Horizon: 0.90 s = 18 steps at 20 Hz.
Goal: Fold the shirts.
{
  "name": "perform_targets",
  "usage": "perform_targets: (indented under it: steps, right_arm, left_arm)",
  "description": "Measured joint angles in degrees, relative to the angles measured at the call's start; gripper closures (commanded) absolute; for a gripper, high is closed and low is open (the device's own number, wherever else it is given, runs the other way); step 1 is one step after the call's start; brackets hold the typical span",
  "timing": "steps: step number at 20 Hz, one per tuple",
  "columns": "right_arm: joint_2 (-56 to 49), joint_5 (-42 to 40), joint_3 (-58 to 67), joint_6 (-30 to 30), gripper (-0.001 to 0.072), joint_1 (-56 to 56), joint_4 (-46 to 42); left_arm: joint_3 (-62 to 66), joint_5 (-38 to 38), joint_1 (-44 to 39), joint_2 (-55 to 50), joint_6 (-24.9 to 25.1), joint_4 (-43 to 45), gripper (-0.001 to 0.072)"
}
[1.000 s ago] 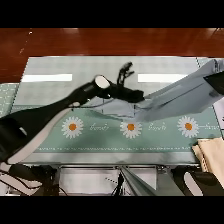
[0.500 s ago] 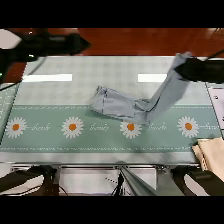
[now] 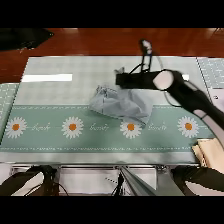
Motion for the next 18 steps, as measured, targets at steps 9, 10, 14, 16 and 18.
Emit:
perform_targets:
  steps: [9,10,14,16,18]
  right_arm:
    - [-5.16,-5.77,0.04,-3.98,0.0210,5.73,4.31]
    - [-3.48,-2.43,0.04,-4.68,0.0211,3.87,1.09]
    - [4.13,18.58,-0.31,-6.12,0.0247,-8.59,-18.34]
    - [6.91,27.19,-2.34,-6.54,0.0098,-17.73,-24.41]
    - [8.59,33.09,-6.75,-8.28,0.0098,-27.54,-22.49]
  left_arm:
    - [-2.27,-3.78,-1.33,0.79,-0.92,0.85,0.0678]
    - [-2.49,-3.78,-1.44,0.79,-0.94,1.57,0.0679]
    - [-2.89,-4.15,-1.62,0.79,-0.96,5.46,0.0679]
    - [-2.99,-4.44,-1.66,0.79,-0.98,6.80,0.0678]
    - [-3.02,-5.31,-1.66,0.79,-1.09,8.07,0.0679]
